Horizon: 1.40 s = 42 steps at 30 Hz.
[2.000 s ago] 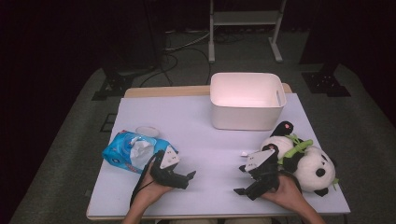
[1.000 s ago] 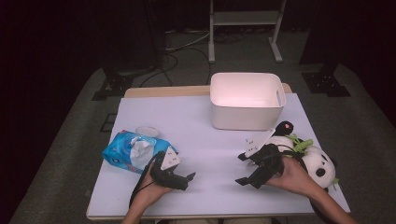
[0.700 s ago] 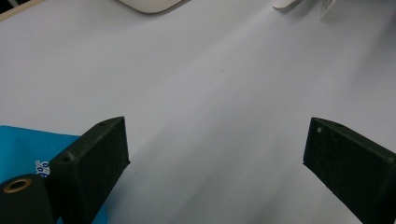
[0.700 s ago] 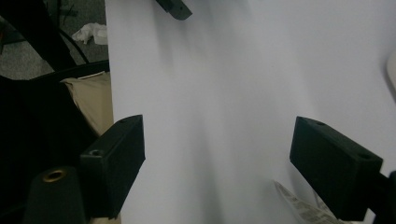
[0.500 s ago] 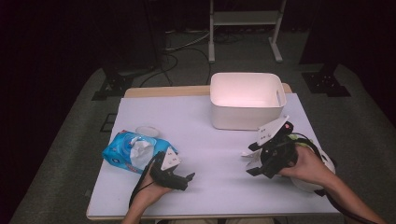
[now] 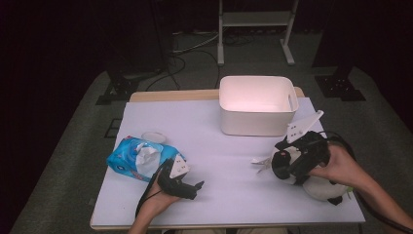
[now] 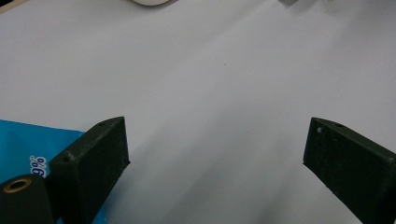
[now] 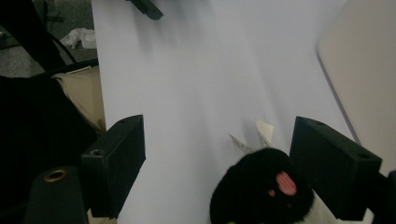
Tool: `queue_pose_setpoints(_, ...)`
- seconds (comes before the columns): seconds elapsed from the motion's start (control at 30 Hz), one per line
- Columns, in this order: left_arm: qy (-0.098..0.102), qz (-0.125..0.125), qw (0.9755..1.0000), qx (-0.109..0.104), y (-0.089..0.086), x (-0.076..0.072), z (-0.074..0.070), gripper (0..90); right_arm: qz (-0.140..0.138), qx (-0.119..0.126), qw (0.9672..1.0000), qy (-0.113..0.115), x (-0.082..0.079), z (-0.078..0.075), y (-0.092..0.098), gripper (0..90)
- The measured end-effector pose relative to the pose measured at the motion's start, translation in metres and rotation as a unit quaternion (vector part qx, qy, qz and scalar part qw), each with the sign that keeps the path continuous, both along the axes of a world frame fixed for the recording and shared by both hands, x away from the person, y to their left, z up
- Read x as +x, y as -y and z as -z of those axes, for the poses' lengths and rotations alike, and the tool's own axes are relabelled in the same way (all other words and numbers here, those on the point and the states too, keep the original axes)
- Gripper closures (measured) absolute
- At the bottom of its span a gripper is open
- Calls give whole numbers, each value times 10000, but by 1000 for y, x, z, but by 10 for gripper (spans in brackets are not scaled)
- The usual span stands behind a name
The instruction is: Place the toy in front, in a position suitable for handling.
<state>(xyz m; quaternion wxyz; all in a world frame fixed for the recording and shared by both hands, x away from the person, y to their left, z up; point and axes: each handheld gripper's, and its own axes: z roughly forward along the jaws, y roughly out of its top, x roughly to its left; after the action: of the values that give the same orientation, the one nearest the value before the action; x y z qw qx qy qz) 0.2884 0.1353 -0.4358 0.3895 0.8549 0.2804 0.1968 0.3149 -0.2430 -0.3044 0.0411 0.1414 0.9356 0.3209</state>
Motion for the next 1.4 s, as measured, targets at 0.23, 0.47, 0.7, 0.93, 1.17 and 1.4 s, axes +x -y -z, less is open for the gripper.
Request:
queue_pose_setpoints(0.23,-12,1,10000,13,1,1,1,59,182,-25,9998,6,4,-2,26,173)
queue_pose_setpoints(0.47,-47,6,10000,36,3,1,2,59,356,-72,9993,-13,8,1,43,173)
queue_pose_setpoints(0.7,-62,17,10000,20,4,1,3,59,547,-129,9984,-73,13,4,60,174)
queue_pose_setpoints(0.93,-88,11,10000,27,5,1,4,59,709,-165,9972,-139,19,9,77,175)
queue_pose_setpoints(1.17,-102,-1,9999,26,5,1,4,59,847,-209,9960,-185,24,17,89,192)
queue_pose_setpoints(1.4,-101,-9,9999,21,5,1,5,59,924,-277,9950,-242,27,24,100,293)
